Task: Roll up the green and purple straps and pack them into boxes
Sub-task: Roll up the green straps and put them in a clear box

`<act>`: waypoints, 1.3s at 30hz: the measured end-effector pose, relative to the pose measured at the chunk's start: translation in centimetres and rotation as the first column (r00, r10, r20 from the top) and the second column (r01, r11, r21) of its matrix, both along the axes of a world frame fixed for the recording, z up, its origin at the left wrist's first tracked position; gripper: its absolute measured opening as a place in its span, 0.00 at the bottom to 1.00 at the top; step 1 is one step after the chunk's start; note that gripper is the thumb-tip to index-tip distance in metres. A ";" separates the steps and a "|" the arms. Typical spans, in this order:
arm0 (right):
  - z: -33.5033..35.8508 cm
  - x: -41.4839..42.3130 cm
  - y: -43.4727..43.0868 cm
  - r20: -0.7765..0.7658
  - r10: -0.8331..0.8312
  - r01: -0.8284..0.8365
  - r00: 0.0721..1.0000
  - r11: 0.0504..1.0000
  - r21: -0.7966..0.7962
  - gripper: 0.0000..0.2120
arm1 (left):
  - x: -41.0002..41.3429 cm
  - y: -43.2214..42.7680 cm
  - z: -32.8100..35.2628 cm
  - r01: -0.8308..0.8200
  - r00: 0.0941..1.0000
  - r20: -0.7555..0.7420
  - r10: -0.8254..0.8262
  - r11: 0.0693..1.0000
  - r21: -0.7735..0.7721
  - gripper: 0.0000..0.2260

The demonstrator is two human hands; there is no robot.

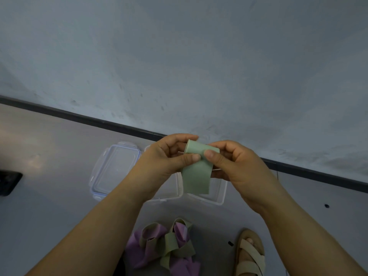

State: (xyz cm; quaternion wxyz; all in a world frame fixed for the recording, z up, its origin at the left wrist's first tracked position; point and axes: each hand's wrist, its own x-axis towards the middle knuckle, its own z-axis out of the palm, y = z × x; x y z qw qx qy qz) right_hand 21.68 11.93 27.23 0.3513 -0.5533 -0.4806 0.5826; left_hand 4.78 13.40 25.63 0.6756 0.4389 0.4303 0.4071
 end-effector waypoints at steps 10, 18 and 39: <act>0.3 0.0 -0.2 0.243 0.102 -0.135 0.965 0.983 0.124 0.16 | -1.1 0.4 -0.1 0.114 0.992 -0.046 -0.119 0.988 -0.106 0.14; 1.7 0.6 -0.7 0.368 0.528 -0.597 0.765 0.797 0.097 0.35 | -2.1 0.3 0.1 0.480 0.873 0.022 -0.487 0.849 -0.222 0.11; 2.3 1.2 -0.9 0.314 0.426 -0.483 0.848 0.867 0.127 0.30 | -2.1 0.1 0.2 0.509 0.806 -0.242 -0.541 0.841 -0.183 0.15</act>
